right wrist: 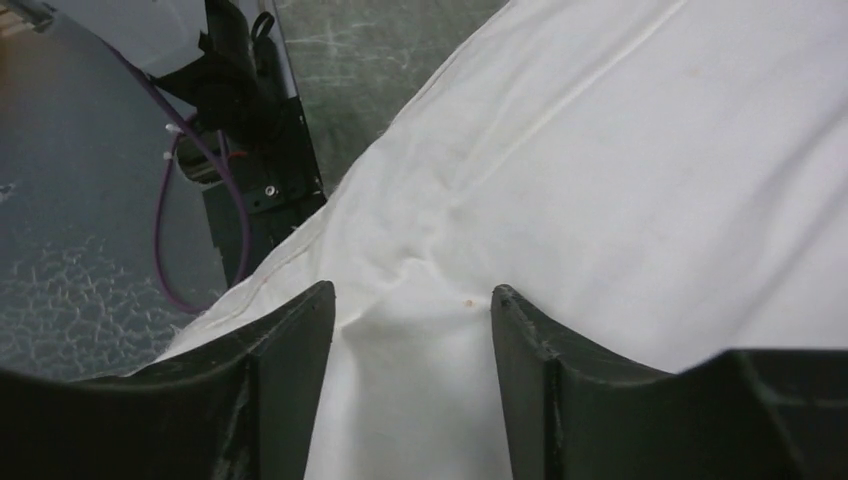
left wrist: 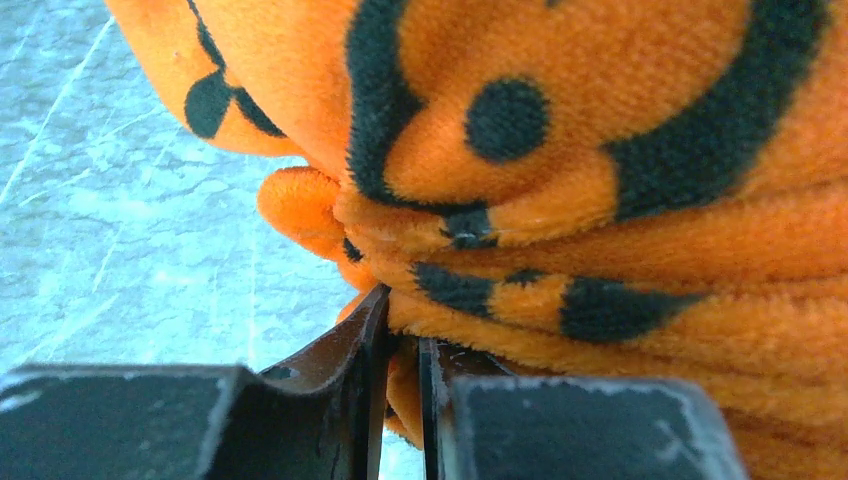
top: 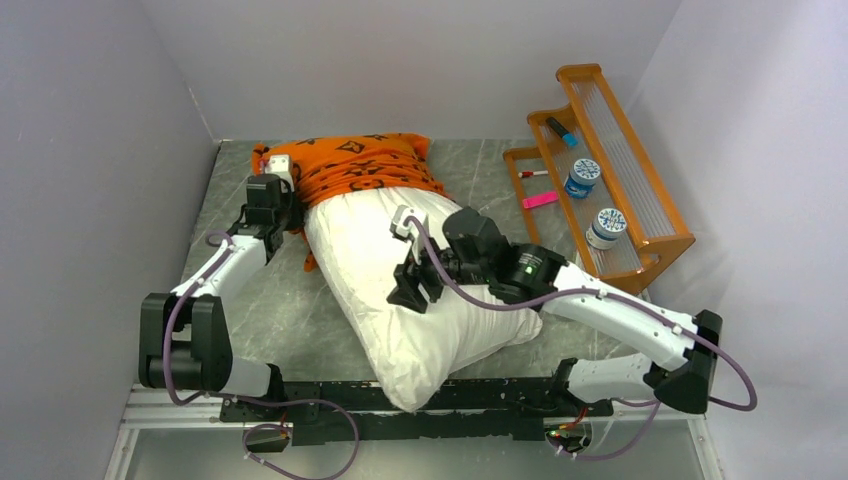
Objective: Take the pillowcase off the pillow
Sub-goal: Remove the pillow from the pillowcase.
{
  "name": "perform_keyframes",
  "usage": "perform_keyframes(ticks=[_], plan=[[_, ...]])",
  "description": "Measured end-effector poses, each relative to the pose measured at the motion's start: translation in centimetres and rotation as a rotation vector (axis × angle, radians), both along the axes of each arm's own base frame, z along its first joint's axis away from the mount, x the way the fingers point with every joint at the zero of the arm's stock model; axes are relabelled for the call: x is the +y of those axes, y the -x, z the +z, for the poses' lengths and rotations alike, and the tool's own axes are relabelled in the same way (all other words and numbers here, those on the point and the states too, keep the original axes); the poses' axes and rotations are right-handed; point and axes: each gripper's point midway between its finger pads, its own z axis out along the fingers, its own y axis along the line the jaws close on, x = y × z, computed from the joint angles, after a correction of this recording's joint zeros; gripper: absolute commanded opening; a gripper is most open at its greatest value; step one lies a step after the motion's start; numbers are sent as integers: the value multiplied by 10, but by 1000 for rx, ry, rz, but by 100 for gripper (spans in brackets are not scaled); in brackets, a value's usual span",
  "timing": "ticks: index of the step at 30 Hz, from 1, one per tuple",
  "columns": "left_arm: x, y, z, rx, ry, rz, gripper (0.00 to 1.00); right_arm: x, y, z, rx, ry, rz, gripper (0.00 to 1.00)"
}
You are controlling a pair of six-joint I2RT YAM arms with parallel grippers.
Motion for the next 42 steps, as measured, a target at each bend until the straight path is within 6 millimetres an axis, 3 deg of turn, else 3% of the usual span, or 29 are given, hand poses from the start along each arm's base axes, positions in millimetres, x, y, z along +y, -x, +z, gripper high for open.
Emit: perform_keyframes(ticks=[5, 9, 14, 18, 23, 28, 33, 37, 42], plan=[[8, 2, -5, 8, -29, 22, 27, 13, -23, 17, 10, 11, -34, 71], [11, 2, -3, 4, -39, 30, 34, 3, -59, 25, 19, 5, -135, 79], [14, 3, 7, -18, -55, 31, 43, -29, -115, 26, 67, -22, -317, 93], [16, 6, 23, -57, -63, 39, 49, -59, -162, 21, 128, -74, -463, 95], [18, 9, 44, -112, -73, 39, 55, -88, -205, -9, 245, -122, -586, 97], [19, 11, 52, -131, -81, 37, 63, -74, -203, -49, 389, -133, -547, 97], [22, 13, 65, -152, -80, 37, 74, -57, -201, -58, 450, -196, -476, 93], [17, 9, 99, -229, -66, 4, 86, -46, -195, -62, 464, -232, -413, 82], [-2, 4, 144, -333, -28, -97, 92, -22, -177, -58, 449, -257, -306, 61]])
